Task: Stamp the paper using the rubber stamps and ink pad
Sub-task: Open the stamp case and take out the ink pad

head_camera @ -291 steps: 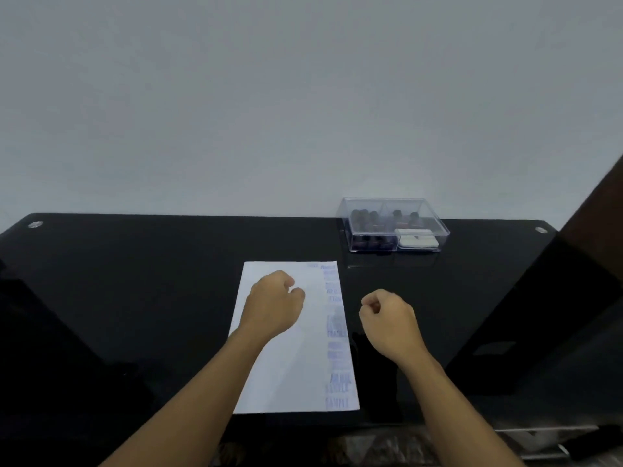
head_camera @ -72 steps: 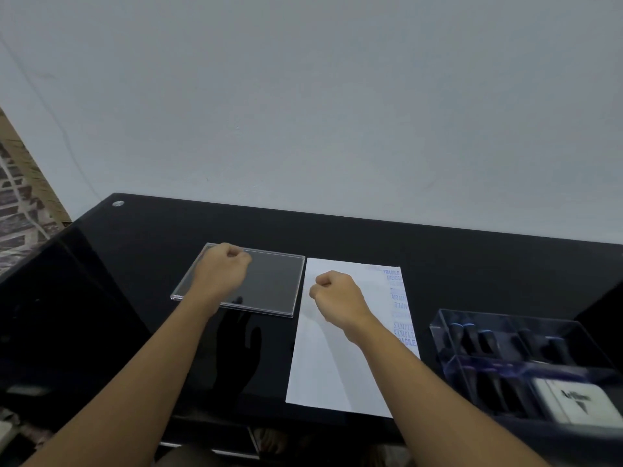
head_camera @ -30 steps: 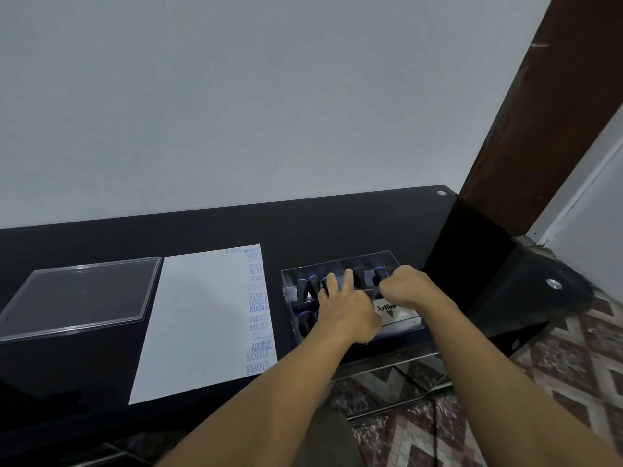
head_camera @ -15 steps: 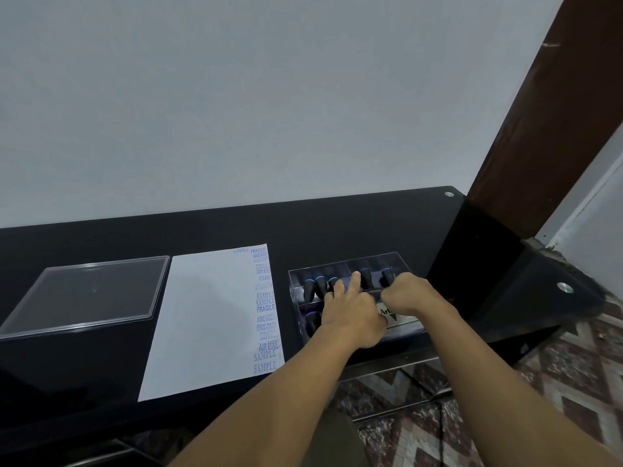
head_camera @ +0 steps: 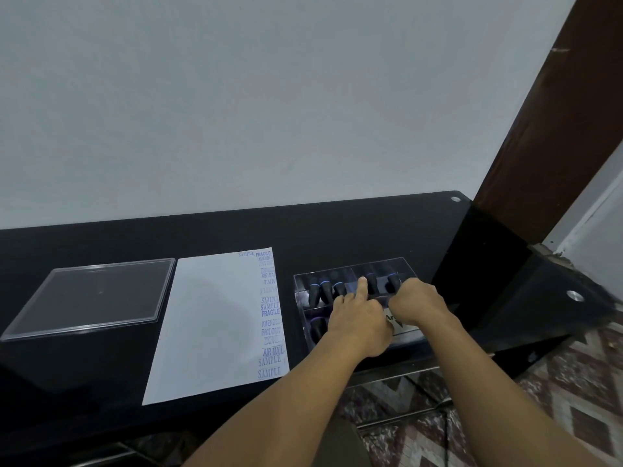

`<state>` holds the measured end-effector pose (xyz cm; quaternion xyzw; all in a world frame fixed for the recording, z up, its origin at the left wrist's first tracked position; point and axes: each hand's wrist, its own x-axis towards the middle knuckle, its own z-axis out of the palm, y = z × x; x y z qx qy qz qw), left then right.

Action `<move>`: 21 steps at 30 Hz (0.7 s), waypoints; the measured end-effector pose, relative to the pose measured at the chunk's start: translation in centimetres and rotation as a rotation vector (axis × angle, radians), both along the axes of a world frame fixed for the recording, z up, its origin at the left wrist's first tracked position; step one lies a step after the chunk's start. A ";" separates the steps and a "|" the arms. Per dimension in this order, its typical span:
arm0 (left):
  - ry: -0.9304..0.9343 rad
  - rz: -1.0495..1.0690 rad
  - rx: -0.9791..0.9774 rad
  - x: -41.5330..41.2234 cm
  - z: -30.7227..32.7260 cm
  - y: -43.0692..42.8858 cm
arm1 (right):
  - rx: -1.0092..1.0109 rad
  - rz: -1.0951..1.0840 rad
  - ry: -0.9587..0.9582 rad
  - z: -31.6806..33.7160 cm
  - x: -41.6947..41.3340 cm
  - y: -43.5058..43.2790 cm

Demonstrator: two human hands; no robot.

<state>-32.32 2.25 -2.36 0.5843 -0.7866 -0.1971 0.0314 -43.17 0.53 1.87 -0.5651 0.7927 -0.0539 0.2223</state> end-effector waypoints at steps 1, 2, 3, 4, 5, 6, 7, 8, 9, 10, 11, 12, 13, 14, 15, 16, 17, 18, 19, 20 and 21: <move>0.004 -0.002 0.000 0.0 0.0 0.0 | 0.007 0.006 0.008 0.0 0.0 0.0; 0.006 -0.003 0.000 0.1 0.1 0.0 | 0.015 0.008 0.016 0.0 0.0 0.0; 0.006 -0.005 0.001 0.1 0.2 0.0 | 0.023 0.008 0.025 0.0 0.0 0.0; 0.005 -0.006 0.003 0.1 0.2 0.1 | 0.029 0.006 0.031 0.0 0.1 0.0; 0.005 -0.004 0.006 0.1 0.3 0.1 | 0.030 0.003 0.036 0.0 0.2 -0.1; 0.006 -0.003 0.008 0.1 0.3 0.2 | 0.030 0.001 0.040 0.0 0.3 -0.1; 0.008 -0.003 0.008 0.1 0.3 0.2 | 0.030 -0.004 0.044 0.0 0.4 -0.1; 0.013 -0.005 0.006 0.2 0.3 0.2 | 0.032 -0.010 0.048 0.0 0.5 -0.1; 0.019 -0.007 0.002 0.2 0.4 0.3 | 0.033 -0.018 0.053 0.1 0.4 0.0; 0.028 -0.009 -0.003 0.3 0.4 0.4 | 0.031 -0.027 0.056 0.1 0.3 0.0; 0.035 -0.009 -0.007 0.4 0.4 0.4 | 0.020 -0.037 0.058 0.2 0.2 0.1; 0.041 -0.009 -0.010 0.4 0.5 0.5 | 0.004 -0.045 0.059 0.3 0.0 0.1; 0.047 -0.008 -0.011 0.4 0.5 0.5 | -0.011 -0.050 0.057 0.5 -0.1 0.1; 0.054 -0.005 -0.013 0.4 0.6 0.6 | -0.028 -0.052 0.051 0.7 -0.3 0.2; 0.061 -0.001 -0.016 0.4 0.6 0.6 | -0.048 -0.052 0.041 0.9 -0.4 0.2; 0.067 0.002 -0.019 0.4 0.7 0.7 | -0.076 -0.052 0.027 1.2 -0.5 0.3; 0.075 0.005 -0.020 0.4 0.7 0.7 | -0.109 -0.054 0.010 1.5 -0.7 0.3; 0.084 0.011 -0.018 0.4 0.7 0.7 | -0.139 -0.055 -0.005 1.8 -0.8 0.3; 0.095 0.017 -0.012 0.4 0.6 0.6 | -0.159 -0.057 -0.016 2.2 -0.9 0.2; 0.108 0.022 -0.011 0.4 0.5 0.6 | -0.170 -0.059 -0.027 2.5 -1.0 0.2; 0.120 0.026 -0.019 0.5 0.5 0.6 | -0.175 -0.065 -0.040 2.8 -1.1 0.1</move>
